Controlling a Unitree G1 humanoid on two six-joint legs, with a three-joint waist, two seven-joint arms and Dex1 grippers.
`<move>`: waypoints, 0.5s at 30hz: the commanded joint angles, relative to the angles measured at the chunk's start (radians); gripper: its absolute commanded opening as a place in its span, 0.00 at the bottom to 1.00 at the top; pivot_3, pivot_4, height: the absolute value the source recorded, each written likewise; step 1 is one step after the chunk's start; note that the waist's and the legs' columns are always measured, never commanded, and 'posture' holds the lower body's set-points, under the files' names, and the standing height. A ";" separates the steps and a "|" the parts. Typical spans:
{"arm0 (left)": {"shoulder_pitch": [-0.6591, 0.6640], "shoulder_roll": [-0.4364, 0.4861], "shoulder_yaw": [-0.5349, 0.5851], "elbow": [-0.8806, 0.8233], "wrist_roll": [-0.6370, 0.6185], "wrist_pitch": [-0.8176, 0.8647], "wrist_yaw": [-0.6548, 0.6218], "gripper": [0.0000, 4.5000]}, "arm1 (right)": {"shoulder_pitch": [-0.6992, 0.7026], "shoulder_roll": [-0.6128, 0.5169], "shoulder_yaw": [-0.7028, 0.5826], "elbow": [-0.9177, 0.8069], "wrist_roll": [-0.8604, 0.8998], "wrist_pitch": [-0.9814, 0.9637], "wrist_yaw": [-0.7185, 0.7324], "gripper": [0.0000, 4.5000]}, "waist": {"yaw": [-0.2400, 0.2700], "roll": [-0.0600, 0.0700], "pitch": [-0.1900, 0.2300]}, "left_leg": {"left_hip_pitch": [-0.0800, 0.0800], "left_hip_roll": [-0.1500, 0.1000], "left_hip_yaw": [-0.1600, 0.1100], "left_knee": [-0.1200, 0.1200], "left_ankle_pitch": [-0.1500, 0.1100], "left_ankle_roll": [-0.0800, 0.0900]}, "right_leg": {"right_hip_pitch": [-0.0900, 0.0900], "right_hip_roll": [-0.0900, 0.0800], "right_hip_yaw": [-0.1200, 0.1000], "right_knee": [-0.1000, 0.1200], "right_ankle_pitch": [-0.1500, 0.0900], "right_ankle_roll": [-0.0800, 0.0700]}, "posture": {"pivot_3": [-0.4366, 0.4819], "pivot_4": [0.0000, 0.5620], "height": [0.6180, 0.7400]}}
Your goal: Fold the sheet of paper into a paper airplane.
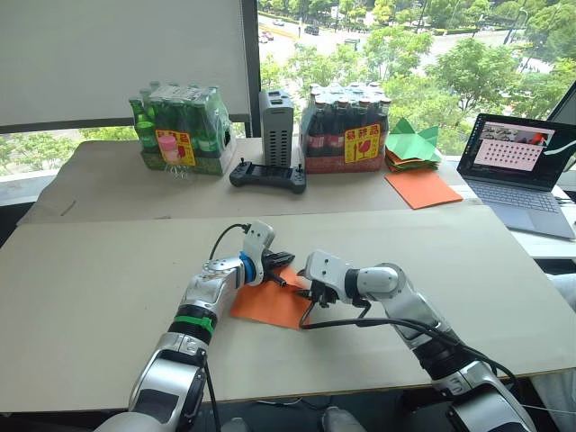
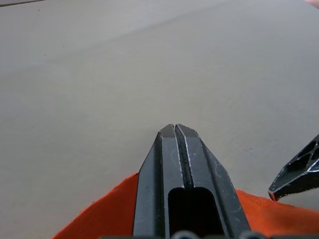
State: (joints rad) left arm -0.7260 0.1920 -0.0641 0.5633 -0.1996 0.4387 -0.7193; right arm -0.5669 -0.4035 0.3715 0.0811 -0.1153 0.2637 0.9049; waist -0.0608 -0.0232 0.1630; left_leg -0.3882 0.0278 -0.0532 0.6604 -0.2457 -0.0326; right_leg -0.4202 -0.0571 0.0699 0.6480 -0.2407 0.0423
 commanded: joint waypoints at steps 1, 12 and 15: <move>0.016 0.007 -0.003 -0.011 0.007 0.008 0.002 0.00 | -0.021 0.001 -0.051 -0.044 0.069 0.024 0.027 0.50 | 0.000 0.000 0.000 | 0.000 0.000 0.000 0.000 0.000 0.000 | 0.000 0.000 0.000 0.000 0.000 0.000 | 0.48 0.27 1.00; 0.022 0.008 -0.002 -0.024 0.005 0.019 0.002 0.00 | -0.025 -0.003 -0.110 -0.079 0.166 0.142 0.022 0.00 | 0.000 0.000 0.000 | 0.000 0.000 0.000 0.000 0.000 0.000 | 0.000 0.000 0.000 0.000 0.000 0.000 | 0.48 0.27 1.00; 0.023 0.007 -0.003 -0.028 0.005 0.022 0.002 0.00 | -0.025 -0.002 -0.105 -0.067 0.154 0.140 0.000 0.00 | 0.000 0.000 0.000 | 0.000 0.000 0.000 0.000 0.000 0.000 | 0.000 0.000 0.000 0.000 0.000 0.000 | 0.48 0.27 1.00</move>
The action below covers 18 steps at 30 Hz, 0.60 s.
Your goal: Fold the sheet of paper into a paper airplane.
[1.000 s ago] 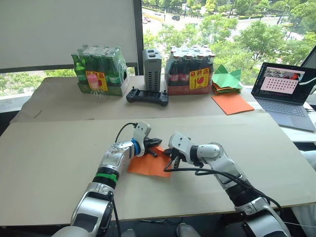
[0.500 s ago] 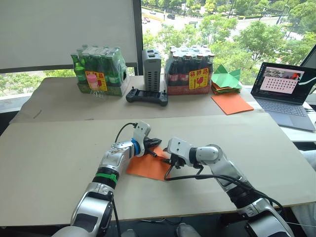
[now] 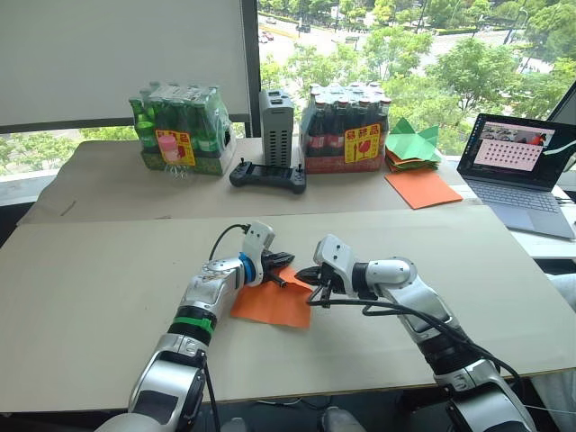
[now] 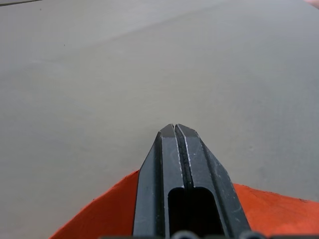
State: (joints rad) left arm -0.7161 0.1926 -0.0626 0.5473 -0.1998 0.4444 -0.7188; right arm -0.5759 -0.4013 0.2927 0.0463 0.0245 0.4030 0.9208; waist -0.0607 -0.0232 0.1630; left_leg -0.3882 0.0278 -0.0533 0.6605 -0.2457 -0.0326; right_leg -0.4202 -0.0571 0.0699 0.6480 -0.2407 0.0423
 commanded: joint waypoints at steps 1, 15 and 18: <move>0.013 0.006 -0.004 -0.012 0.005 0.016 0.002 0.00 | -0.014 -0.001 -0.023 -0.030 0.010 0.001 -0.024 0.00 | 0.000 0.000 0.000 | 0.000 0.000 0.000 0.000 0.000 0.000 | 0.000 0.000 0.000 0.000 0.000 0.000 | 0.48 0.27 1.00; 0.034 -0.008 -0.009 -0.086 -0.007 0.055 0.008 0.00 | 0.048 0.005 0.061 -0.003 -0.070 -0.010 -0.099 0.00 | 0.002 0.000 0.000 | 0.000 0.000 0.000 0.000 0.000 0.000 | 0.000 0.000 0.000 0.000 0.000 0.000 | 0.48 0.27 1.00; 0.042 -0.016 -0.010 -0.133 -0.017 0.076 0.009 0.00 | 0.054 0.007 0.066 0.010 -0.086 -0.006 -0.117 0.00 | 0.004 0.000 0.000 | 0.000 0.000 0.000 0.000 0.000 0.000 | 0.000 0.000 0.000 0.000 0.000 0.000 | 0.48 0.27 1.00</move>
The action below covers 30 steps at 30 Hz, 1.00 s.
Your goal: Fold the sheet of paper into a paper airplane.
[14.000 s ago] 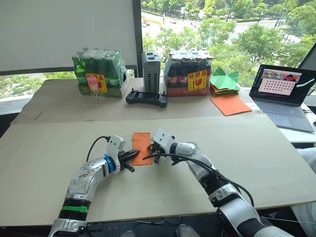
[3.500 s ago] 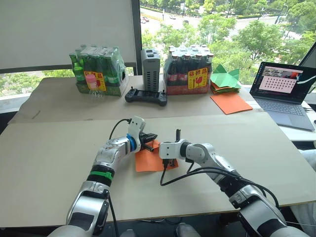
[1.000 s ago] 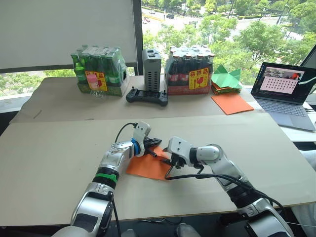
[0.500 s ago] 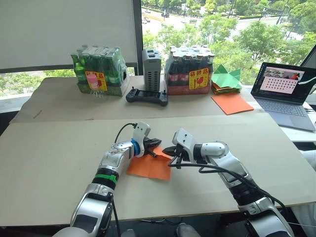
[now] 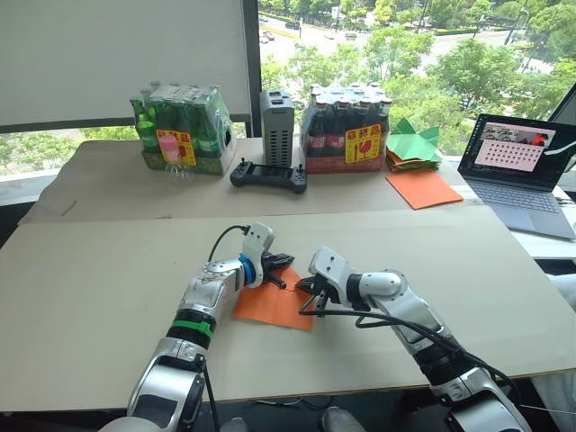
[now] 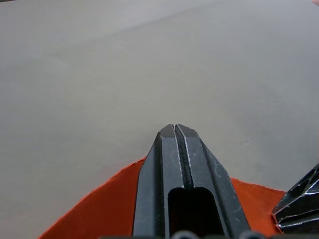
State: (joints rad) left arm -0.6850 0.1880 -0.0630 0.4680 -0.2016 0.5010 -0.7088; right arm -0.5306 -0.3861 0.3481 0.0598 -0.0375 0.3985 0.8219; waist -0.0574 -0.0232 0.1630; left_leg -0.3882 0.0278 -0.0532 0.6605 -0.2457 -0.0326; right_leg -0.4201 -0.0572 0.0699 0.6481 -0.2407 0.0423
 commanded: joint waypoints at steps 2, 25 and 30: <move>0.017 -0.015 -0.010 -0.083 -0.022 0.034 -0.003 0.00 | 0.010 -0.006 0.010 -0.002 -0.027 0.003 -0.022 0.00 | 0.003 0.000 0.000 | 0.000 0.000 0.000 0.000 0.000 0.000 | 0.000 0.000 0.000 0.000 0.000 0.000 | 0.48 0.27 1.00; 0.003 0.053 0.055 -0.211 -0.066 0.093 0.018 0.00 | 0.011 0.013 0.009 0.009 -0.024 0.025 -0.037 0.00 | 0.011 0.000 0.000 | 0.000 0.000 0.000 0.000 0.000 0.000 | 0.000 0.000 0.000 0.000 0.000 0.000 | 0.48 0.27 1.00; -0.018 0.052 0.067 -0.275 -0.097 0.128 0.022 0.00 | 0.010 0.014 0.009 0.014 -0.024 0.023 -0.037 0.00 | 0.010 0.000 0.000 | 0.000 0.000 0.000 0.000 0.000 0.000 | 0.000 0.000 0.000 0.000 0.000 0.000 | 0.48 0.27 1.00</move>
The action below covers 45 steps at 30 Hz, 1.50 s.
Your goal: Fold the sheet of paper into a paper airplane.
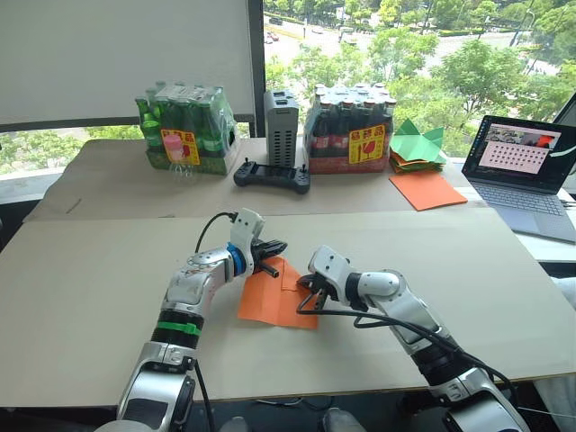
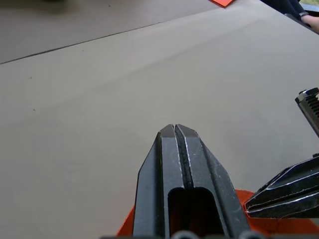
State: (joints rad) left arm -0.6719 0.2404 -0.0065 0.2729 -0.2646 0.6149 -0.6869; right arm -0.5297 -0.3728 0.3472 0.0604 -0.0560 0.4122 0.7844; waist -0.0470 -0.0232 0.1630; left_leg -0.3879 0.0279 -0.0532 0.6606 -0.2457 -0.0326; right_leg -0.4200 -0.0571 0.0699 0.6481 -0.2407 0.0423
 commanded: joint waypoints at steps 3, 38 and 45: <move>-0.016 -0.001 -0.013 -0.159 -0.057 0.058 -0.009 0.00 | 0.009 0.002 0.010 0.015 -0.007 0.008 -0.001 0.00 | 0.000 0.000 0.000 | 0.000 0.000 0.000 0.000 0.000 0.000 | 0.000 0.000 0.000 0.000 0.000 0.000 | 0.48 0.27 1.00; 0.013 0.002 -0.195 0.162 0.129 -0.188 -0.028 0.00 | 0.021 0.002 -0.018 -0.039 0.012 0.053 -0.026 0.00 | 0.003 0.000 0.000 | 0.001 0.000 0.000 0.000 0.000 0.000 | 0.001 0.000 0.000 0.000 0.000 0.000 | 0.48 0.27 1.00; 0.015 0.001 -0.194 0.182 0.132 -0.197 -0.031 0.00 | -0.028 0.054 -0.076 -0.052 0.056 0.087 -0.075 0.00 | 0.002 0.000 0.000 | 0.001 0.000 0.000 0.000 0.000 0.000 | 0.001 0.000 0.000 0.000 0.000 0.000 | 0.48 0.27 1.00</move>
State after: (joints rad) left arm -0.6614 0.2405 -0.1950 0.4256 -0.1561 0.4127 -0.7205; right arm -0.5299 -0.3249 0.3021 0.0355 -0.0159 0.4943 0.7238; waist -0.0451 -0.0233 0.1629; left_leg -0.3871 0.0278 -0.0531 0.6608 -0.2457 -0.0325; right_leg -0.4190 -0.0571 0.0699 0.6483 -0.2406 0.0423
